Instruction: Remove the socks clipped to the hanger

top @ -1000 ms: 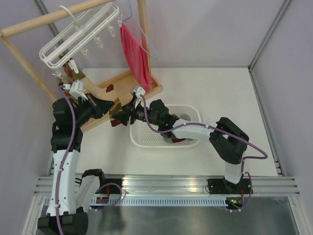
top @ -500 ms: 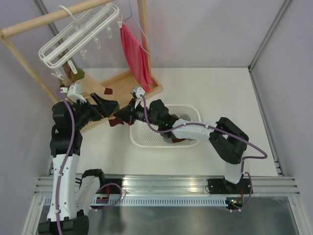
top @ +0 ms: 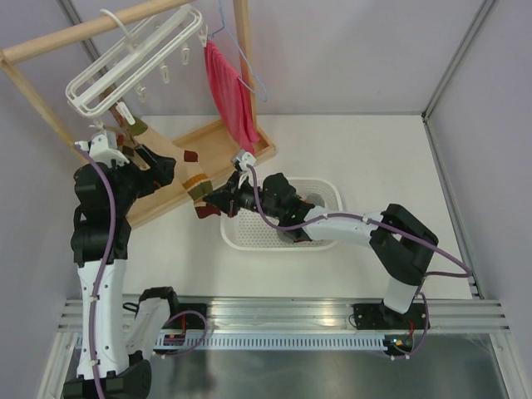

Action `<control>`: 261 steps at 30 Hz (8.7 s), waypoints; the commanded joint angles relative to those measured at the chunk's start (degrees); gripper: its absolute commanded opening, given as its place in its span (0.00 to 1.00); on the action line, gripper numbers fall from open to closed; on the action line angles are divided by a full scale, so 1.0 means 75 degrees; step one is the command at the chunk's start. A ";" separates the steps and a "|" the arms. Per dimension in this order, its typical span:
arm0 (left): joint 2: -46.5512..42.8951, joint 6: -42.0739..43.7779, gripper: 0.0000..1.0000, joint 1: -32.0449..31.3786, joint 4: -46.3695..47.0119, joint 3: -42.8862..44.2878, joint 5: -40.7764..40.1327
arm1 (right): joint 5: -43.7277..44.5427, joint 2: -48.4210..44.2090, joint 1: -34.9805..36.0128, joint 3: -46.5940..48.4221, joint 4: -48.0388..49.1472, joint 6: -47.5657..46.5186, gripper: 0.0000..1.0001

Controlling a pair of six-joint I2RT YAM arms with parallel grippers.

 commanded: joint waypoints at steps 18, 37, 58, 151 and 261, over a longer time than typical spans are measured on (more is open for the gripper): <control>0.1169 0.0588 1.00 0.0325 0.1680 0.1666 0.0052 | -0.0325 -0.1440 0.0035 -0.1106 0.0403 -0.0035 0.01; 0.1943 -0.1052 0.97 0.1661 0.3740 0.1268 0.1844 | -0.0395 -0.2179 0.0035 -0.1259 -0.0089 -0.0094 0.01; 0.2611 -0.1545 0.72 0.1790 0.4282 0.1420 0.2067 | -0.0512 -0.2050 0.0071 -0.1247 -0.0066 0.0012 0.01; -0.0659 0.0248 1.00 0.0571 0.2372 -0.2178 -0.0358 | 0.3798 -0.3876 -0.0386 -0.2420 -0.4412 -0.0551 0.98; -0.0283 -0.0291 0.02 -0.0026 -0.0241 0.0060 0.1586 | 0.2709 -0.0668 0.0961 0.0556 -0.1248 -0.2191 0.98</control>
